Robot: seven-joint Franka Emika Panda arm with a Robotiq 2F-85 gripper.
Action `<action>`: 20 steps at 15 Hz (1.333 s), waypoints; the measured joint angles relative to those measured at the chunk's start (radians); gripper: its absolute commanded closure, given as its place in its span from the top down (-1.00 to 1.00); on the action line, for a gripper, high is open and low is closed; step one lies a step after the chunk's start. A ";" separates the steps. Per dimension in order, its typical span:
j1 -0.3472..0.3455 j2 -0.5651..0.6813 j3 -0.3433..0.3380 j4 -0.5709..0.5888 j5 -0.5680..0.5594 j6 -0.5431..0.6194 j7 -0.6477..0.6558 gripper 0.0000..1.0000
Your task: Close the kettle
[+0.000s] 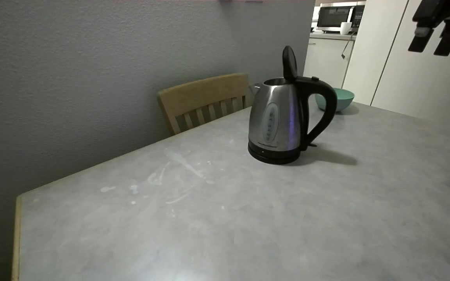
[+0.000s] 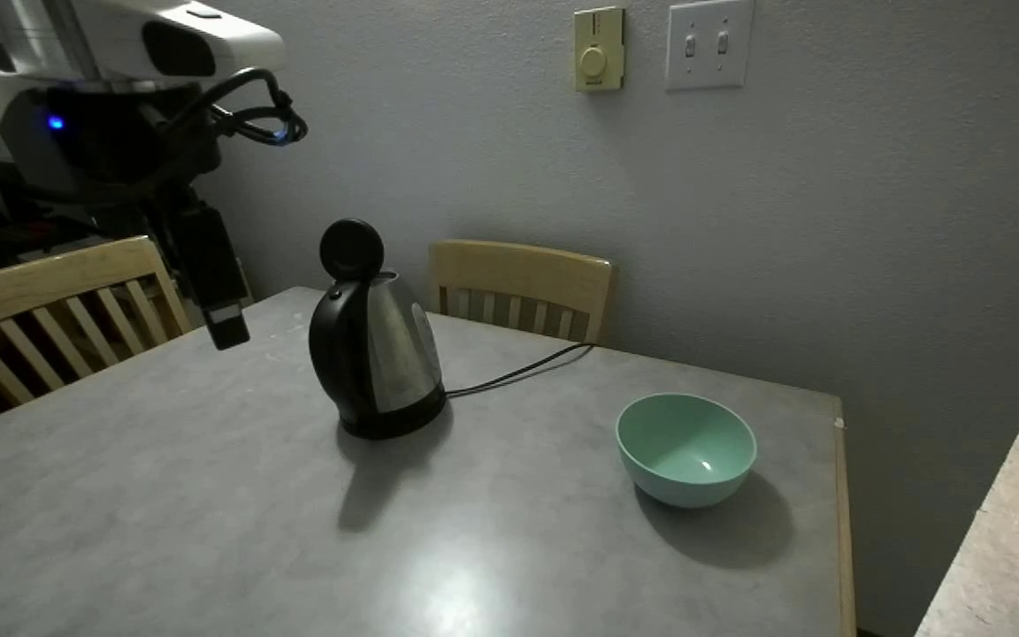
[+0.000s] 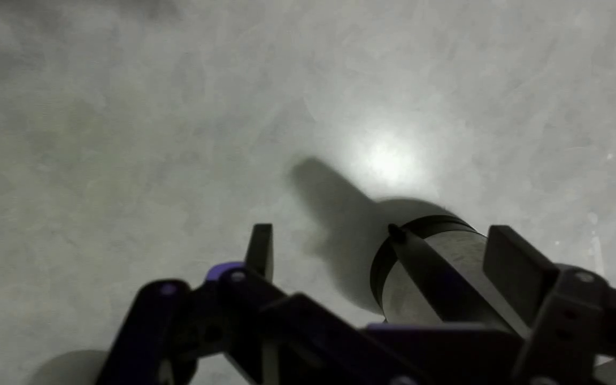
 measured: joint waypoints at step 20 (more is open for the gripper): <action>-0.002 -0.003 0.003 0.000 -0.001 0.001 0.016 1.00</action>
